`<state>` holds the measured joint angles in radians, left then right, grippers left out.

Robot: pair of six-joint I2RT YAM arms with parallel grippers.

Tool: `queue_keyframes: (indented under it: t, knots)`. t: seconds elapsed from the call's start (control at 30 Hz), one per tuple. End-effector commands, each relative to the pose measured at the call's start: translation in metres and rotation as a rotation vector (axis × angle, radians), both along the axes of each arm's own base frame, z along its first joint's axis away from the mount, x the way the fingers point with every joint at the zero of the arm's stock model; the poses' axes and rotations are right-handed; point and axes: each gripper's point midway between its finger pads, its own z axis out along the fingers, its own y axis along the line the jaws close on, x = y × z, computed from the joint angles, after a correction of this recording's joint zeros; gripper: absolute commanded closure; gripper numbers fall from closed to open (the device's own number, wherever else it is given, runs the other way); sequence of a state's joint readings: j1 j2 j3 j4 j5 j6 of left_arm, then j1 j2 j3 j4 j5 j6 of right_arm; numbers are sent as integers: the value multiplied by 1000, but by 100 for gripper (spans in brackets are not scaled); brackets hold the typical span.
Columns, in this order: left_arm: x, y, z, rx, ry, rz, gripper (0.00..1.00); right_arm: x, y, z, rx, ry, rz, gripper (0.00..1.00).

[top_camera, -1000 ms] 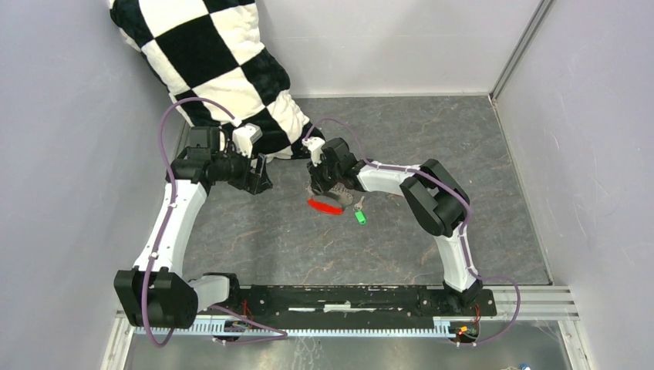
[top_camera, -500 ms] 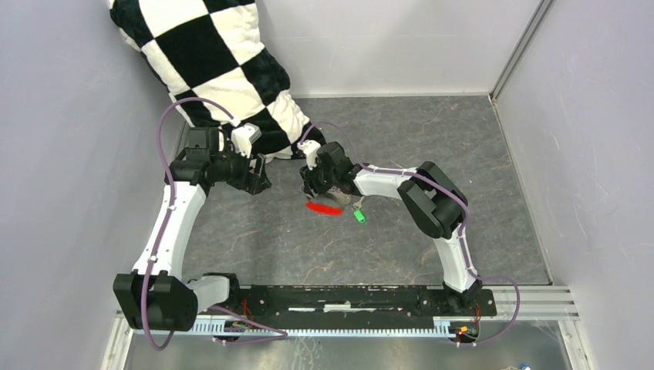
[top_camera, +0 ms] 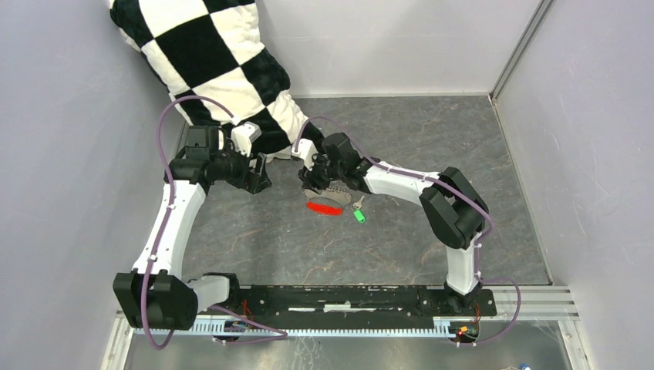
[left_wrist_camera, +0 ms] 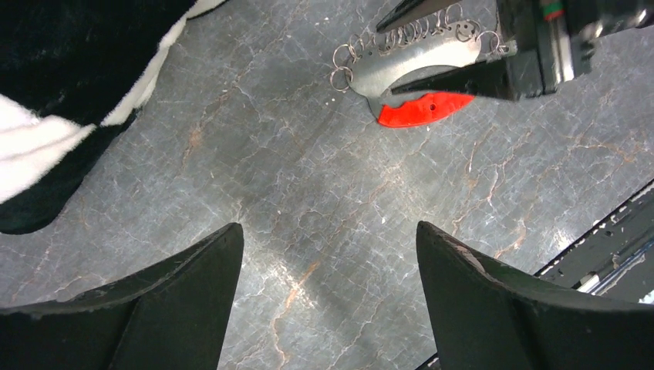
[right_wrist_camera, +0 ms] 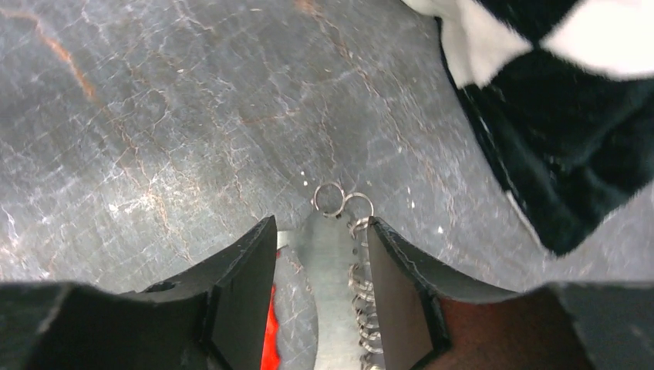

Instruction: Put the keys on the keyring

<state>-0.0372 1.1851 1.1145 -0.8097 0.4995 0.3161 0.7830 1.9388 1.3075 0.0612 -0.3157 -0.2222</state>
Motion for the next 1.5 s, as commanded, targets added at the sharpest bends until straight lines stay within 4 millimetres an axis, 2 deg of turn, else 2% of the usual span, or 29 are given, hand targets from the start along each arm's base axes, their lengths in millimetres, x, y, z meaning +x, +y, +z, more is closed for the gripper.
queue_keyframes:
  t: [0.0,0.17,0.27,0.43,0.6,0.77,0.9,1.23,1.33,1.47]
  knots:
    - [8,-2,25,-6,-61,-14,10,-4,11,-9,-59,-47,264,46]
    - [4,-3,26,-11,-39,-19,6,3,23,-19,-8,40,382,44]
    - [4,-1,25,-2,-35,-10,6,7,28,-31,-27,59,412,44]
    - [3,-1,33,0,-53,-11,5,17,24,-49,-66,59,398,45]
    - [4,-1,41,-2,-70,-13,5,13,27,-57,-58,90,428,47]
    - [5,1,40,10,-73,-6,5,9,29,-62,-48,116,451,50]
    - [3,3,39,22,-75,-4,6,7,27,-64,-55,124,454,58]
    - [2,5,39,34,-84,-7,6,4,34,-47,2,159,449,98]
    - [0,5,38,34,-86,-10,6,1,37,-31,48,161,457,100]
    - [-3,0,37,14,-84,-38,7,-11,37,5,141,144,457,100]
